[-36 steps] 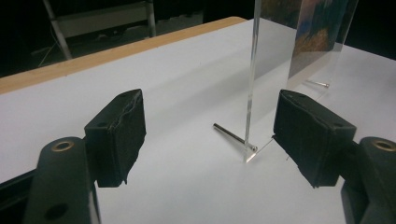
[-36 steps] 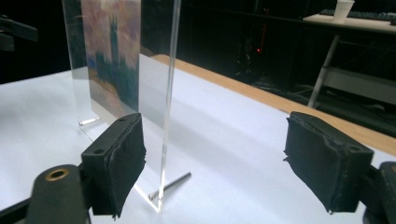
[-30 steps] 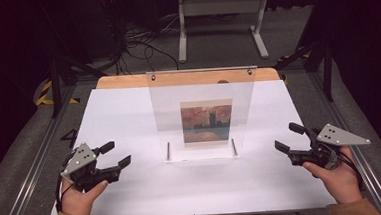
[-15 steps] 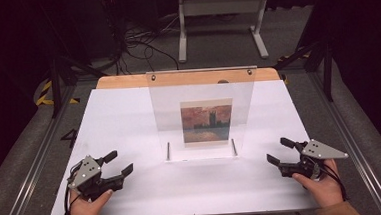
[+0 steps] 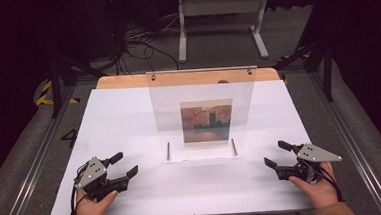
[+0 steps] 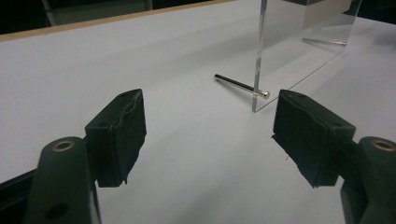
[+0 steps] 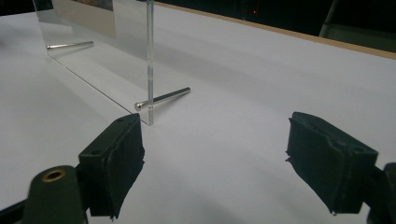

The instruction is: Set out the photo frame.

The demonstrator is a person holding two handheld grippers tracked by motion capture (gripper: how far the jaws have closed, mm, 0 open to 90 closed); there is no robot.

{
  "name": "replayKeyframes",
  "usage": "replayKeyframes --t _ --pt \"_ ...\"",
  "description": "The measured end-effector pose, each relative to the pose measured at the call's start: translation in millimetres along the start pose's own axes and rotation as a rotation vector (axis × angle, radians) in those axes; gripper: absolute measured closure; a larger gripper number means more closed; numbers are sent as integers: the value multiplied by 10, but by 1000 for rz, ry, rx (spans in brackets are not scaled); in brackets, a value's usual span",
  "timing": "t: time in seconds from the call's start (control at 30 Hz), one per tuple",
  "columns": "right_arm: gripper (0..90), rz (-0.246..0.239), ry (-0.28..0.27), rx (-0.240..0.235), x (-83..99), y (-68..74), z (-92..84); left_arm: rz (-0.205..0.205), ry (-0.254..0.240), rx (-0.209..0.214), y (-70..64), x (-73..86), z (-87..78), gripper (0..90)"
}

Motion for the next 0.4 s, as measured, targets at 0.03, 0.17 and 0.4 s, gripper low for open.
replayKeyframes --t 0.03,0.17,0.4 --pt "187 -2 2 1 1 1 3 4 3 -4 5 7 5 258" --pt "183 -1 2 -2 1 0 6 -7 3 4 -8 5 12 258" --pt "182 2 2 7 -3 -11 1 -22 7 1 3 2 18 249"
Point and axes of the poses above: each handheld gripper's, and its own axes: z roughly forward along the jaws, x roughly out of its underside, y roughly to its left, the point moved 7 cm from there along z, roughly forward along the jaws, and after that the axes turned 12 degrees about -x, right-handed, at the moved point
